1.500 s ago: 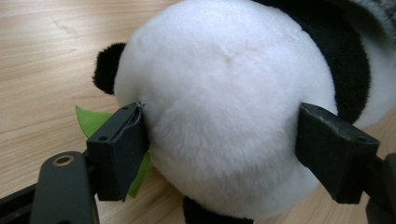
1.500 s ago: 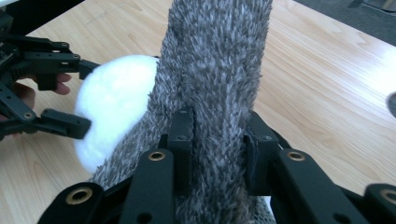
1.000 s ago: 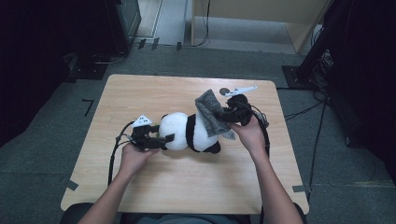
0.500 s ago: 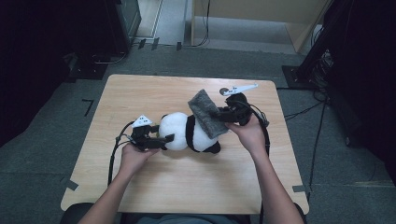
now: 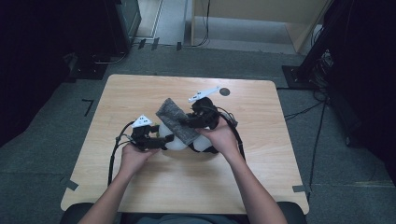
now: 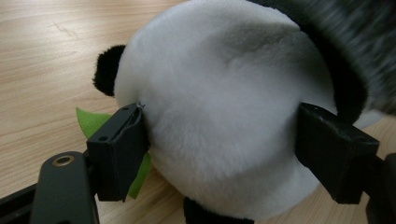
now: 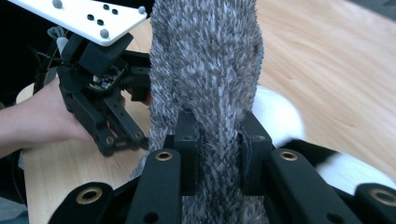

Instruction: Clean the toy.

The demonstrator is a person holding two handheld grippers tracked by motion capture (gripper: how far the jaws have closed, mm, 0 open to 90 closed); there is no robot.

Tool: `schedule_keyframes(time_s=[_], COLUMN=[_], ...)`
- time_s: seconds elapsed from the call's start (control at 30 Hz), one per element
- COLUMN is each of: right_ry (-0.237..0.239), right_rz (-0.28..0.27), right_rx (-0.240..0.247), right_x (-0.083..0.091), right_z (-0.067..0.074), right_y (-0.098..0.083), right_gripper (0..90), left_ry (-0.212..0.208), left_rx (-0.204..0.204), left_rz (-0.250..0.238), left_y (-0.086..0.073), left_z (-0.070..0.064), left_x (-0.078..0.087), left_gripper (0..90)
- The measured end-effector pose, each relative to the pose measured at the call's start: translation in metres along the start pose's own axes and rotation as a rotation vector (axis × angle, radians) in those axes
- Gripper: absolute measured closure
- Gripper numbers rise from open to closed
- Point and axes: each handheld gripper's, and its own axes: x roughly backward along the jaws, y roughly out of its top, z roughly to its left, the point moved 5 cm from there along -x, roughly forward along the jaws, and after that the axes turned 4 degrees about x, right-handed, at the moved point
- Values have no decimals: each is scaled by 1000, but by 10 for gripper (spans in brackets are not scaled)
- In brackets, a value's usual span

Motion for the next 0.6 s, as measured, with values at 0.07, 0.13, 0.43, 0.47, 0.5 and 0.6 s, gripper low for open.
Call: schedule_keyframes(time_s=[0.07, 0.13, 0.43, 0.47, 0.5, 0.6], right_ry=[14, 22, -10, -9, -14, -18], right_rz=[10, 21, 95, 93, 93, 93], right_rx=[-5, -4, 5, 2, 4, 1], right_x=[-12, -21, -45, -44, -43, -39], right_z=[3, 5, 3, 1, 0, -2], right_y=[2, 3, -5, -6, -7, -11], right_gripper=[742, 741, 729, 728, 727, 722], left_ry=[3, 2, 5, 5, 6, 4], left_rx=[-3, -2, -4, 3, 5, 3], left_rz=[-2, -1, 1, 3, 8, 8], left_y=[0, 0, 0, 0, 0, 0], left_z=[0, 0, 0, 0, 0, 0], left_x=[0, 0, 0, 0, 0, -1], left_gripper=[202, 202, 203, 206, 207, 207])
